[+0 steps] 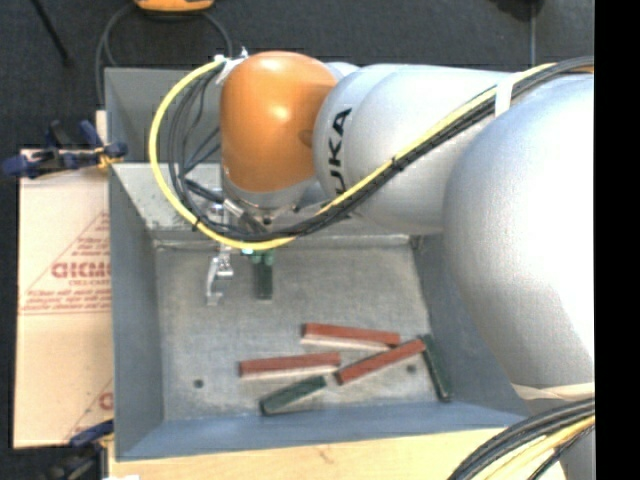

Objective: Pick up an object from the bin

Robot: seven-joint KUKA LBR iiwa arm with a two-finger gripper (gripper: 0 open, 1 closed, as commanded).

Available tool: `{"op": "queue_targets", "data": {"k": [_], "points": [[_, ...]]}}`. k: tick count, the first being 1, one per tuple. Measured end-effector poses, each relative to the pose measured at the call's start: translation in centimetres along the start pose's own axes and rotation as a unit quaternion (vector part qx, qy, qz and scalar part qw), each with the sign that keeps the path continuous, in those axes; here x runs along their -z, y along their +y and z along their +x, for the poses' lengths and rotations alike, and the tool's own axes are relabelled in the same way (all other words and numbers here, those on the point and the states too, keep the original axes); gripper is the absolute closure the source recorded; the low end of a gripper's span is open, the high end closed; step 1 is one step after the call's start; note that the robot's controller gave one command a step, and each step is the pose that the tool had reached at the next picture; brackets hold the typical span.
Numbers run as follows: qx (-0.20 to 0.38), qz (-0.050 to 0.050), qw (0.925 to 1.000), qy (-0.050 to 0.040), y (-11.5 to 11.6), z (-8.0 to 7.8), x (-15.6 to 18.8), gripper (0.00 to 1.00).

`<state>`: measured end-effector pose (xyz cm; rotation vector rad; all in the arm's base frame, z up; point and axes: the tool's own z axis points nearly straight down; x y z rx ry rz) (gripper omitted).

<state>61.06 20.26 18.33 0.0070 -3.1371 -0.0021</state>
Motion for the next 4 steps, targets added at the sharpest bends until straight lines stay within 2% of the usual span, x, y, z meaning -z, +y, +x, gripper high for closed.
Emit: {"op": "queue_targets", "data": {"k": [1, 2, 3, 4], "points": [[-0.002, -0.001, 1.0000, -0.0039, -0.1, -0.2, 0.5, 0.00], [0.031, 0.000, 0.9995, -0.0048, -4.0, 0.4, -0.6, 0.00], [0.001, 0.000, 1.0000, -0.0064, -5.9, 3.1, -5.8, 0.00], [0.007, 0.002, 1.0000, 0.0017, -6.8, 8.3, -7.2, 0.00]]}}
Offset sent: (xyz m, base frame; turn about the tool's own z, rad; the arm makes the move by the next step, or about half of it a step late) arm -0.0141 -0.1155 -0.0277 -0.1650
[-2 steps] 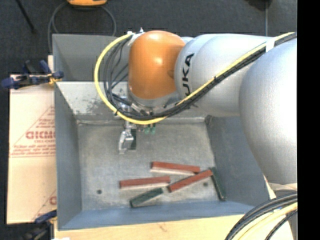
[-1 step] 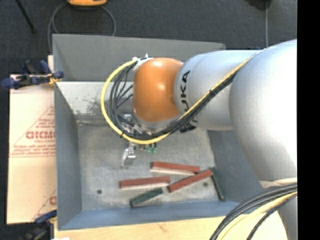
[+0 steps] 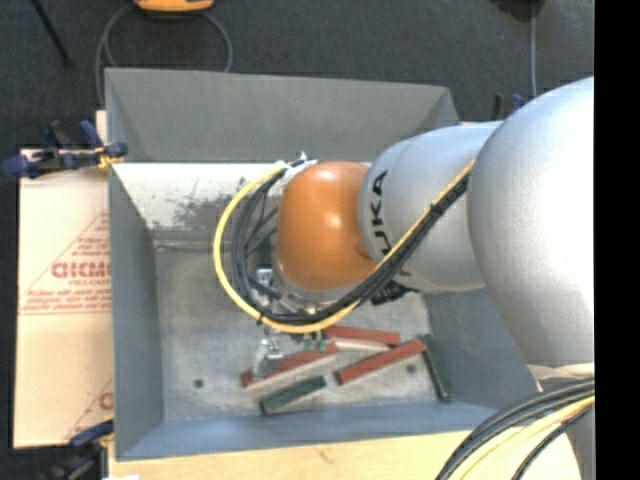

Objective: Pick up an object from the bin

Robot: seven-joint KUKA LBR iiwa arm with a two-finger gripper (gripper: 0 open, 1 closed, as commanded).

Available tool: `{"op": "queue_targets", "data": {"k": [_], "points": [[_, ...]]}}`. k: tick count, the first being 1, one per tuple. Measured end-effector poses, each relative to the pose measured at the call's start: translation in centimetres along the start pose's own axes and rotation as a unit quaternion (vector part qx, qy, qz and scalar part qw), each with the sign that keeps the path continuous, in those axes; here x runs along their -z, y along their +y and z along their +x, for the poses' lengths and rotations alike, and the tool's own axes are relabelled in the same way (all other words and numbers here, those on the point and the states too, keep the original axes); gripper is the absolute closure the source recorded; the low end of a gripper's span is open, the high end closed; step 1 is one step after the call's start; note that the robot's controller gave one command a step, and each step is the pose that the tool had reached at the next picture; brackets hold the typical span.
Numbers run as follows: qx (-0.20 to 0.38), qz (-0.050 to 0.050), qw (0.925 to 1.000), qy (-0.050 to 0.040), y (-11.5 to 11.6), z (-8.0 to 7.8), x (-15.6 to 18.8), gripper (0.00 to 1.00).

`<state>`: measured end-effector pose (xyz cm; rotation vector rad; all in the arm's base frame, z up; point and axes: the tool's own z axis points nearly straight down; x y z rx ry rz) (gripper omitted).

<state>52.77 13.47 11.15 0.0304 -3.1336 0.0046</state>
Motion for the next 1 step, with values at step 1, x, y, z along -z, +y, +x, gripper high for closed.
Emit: {"op": "queue_targets", "data": {"k": [1], "points": [[0.000, -0.003, 1.0000, -0.0089, -3.97, -0.54, -1.54, 0.00]]}}
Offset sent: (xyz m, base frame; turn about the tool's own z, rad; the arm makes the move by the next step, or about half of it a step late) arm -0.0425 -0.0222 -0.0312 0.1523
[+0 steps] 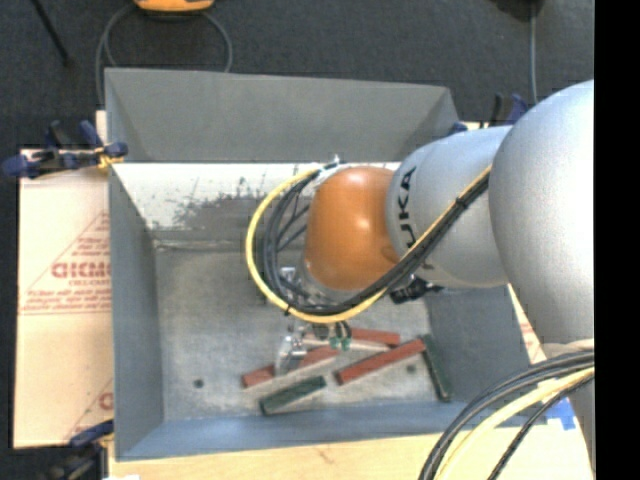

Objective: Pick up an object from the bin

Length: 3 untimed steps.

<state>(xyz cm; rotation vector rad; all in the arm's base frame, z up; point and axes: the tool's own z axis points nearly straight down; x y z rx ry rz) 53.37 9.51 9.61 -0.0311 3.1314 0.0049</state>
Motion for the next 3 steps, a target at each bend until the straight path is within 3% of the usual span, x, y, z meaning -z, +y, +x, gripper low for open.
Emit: {"op": "queue_targets", "data": {"k": [1, 2, 3], "points": [[-0.060, 0.003, 0.9982, 0.0031, -0.3, 3.0, -1.5, 0.00], [-0.129, -0.005, 0.9916, -0.0005, -1.9, 4.6, -1.6, 1.00], [-0.129, -0.005, 0.9916, -0.0004, -1.9, 4.6, -1.6, 1.00]]}}
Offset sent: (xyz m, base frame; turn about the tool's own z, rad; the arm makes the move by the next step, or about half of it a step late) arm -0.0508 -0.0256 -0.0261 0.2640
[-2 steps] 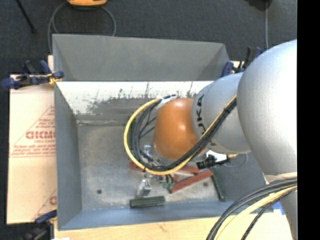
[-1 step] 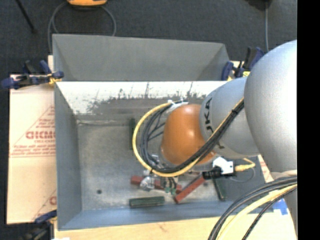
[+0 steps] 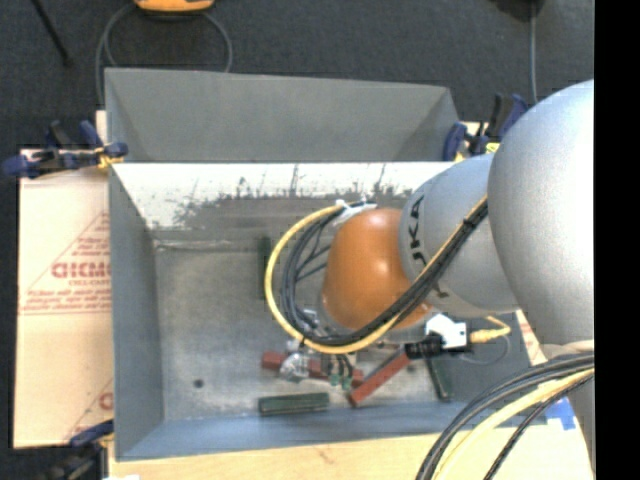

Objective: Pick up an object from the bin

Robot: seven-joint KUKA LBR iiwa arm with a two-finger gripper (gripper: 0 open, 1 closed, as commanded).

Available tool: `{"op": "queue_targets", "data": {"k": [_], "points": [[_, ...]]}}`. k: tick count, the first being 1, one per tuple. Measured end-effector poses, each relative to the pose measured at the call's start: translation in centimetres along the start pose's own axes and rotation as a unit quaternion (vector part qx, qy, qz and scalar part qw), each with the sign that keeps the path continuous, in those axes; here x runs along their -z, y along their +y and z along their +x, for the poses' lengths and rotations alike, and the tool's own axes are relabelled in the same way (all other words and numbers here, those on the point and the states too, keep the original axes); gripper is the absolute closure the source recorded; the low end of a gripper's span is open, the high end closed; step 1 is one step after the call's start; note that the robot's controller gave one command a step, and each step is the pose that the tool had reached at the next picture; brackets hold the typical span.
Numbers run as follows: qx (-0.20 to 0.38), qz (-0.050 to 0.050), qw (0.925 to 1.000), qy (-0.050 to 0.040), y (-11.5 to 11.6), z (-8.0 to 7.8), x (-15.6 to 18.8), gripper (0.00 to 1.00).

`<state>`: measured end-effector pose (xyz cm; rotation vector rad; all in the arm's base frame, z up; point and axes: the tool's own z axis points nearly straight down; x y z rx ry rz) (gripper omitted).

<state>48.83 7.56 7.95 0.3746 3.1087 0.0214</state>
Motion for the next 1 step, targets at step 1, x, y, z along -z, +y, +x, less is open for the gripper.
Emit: {"op": "queue_targets", "data": {"k": [1], "points": [[-0.009, 0.006, 0.9999, 0.0021, 1.39, 0.79, 14.06, 1.00]]}}
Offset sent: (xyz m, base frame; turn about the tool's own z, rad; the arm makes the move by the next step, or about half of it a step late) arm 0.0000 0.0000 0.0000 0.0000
